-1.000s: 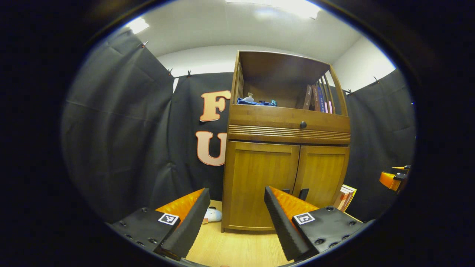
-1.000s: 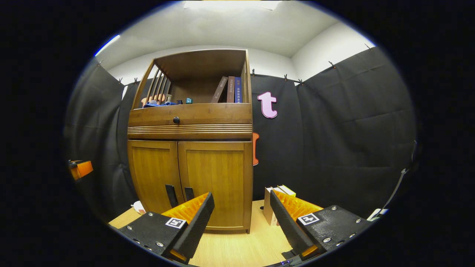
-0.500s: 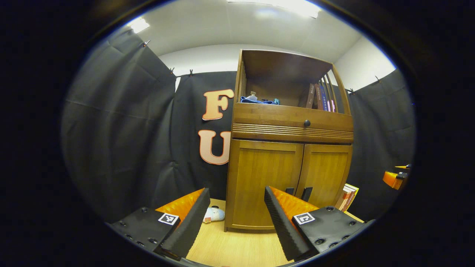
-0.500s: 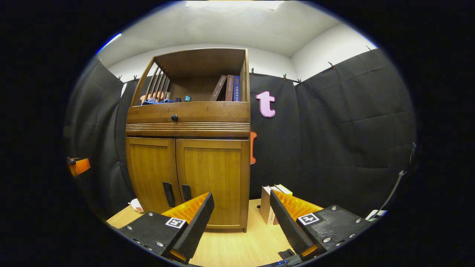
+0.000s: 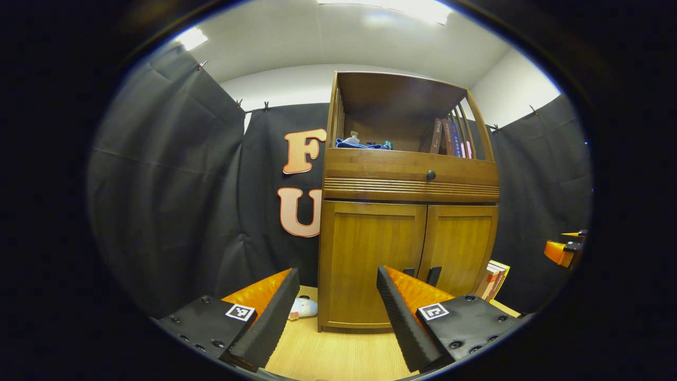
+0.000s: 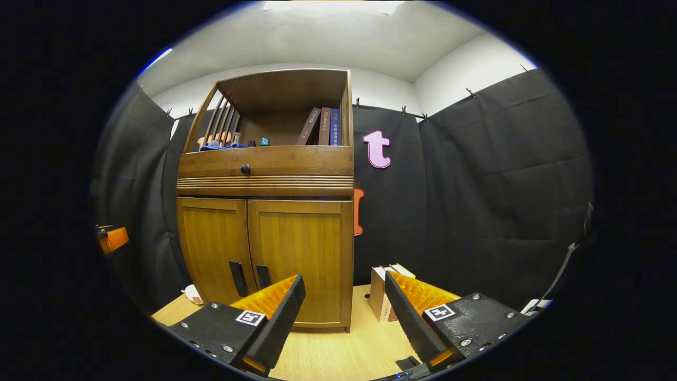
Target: Open the right door of the double-door shoe cabinet with the right hand, and open the left door with the left hand.
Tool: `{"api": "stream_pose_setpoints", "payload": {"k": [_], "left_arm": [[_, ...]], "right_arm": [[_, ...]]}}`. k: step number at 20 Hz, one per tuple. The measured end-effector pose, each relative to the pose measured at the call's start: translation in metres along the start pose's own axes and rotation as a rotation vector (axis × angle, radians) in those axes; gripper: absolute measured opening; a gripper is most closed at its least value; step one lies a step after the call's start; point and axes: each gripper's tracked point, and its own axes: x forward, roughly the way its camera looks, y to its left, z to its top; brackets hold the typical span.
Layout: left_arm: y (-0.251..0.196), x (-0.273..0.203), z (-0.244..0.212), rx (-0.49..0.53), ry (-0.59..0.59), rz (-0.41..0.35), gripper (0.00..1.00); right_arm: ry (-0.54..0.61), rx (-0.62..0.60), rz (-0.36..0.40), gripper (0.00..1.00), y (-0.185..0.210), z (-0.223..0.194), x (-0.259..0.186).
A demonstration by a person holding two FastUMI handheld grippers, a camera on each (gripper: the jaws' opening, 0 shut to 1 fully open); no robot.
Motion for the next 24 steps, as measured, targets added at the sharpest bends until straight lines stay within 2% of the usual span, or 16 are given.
{"api": "stream_pose_setpoints", "payload": {"k": [3, 4, 5, 9, 10, 13, 14, 16, 24], "left_arm": [[0.0, 0.0, 0.001, -0.003, -0.005, 0.005, 0.99], [0.0, 0.001, 0.001, -0.002, -0.006, 0.007, 0.96], [0.0, 0.001, 0.001, 0.0, -0.007, 0.009, 0.99], [0.001, 0.002, 0.004, 0.0, -0.015, 0.015, 0.99], [0.001, 0.002, 0.005, -0.001, -0.019, 0.017, 0.94], [0.003, 0.002, 0.01, 0.006, -0.03, 0.02, 0.96], [0.003, 0.002, 0.01, 0.012, -0.033, 0.02, 0.99], [0.001, 0.002, 0.012, 0.018, -0.038, 0.02, 0.94], [-0.004, 0.001, 0.01, -0.002, -0.035, 0.008, 0.94]], "right_arm": [[0.003, -0.004, -0.001, 1.0, -0.001, -0.002, 0.001], [0.003, -0.005, -0.002, 1.0, -0.001, -0.001, 0.0], [0.003, -0.006, -0.003, 1.0, -0.001, -0.001, 0.0], [-0.006, -0.008, 0.0, 1.0, 0.0, 0.001, 0.003], [-0.008, -0.006, 0.001, 1.0, 0.0, 0.002, 0.004], [-0.016, -0.008, -0.002, 1.0, -0.004, 0.002, 0.004], [-0.019, -0.012, -0.004, 0.94, -0.005, 0.004, 0.004], [-0.025, -0.017, -0.005, 0.94, -0.006, 0.005, 0.004], [-0.019, -0.021, -0.012, 0.94, -0.013, 0.002, 0.007]]}}
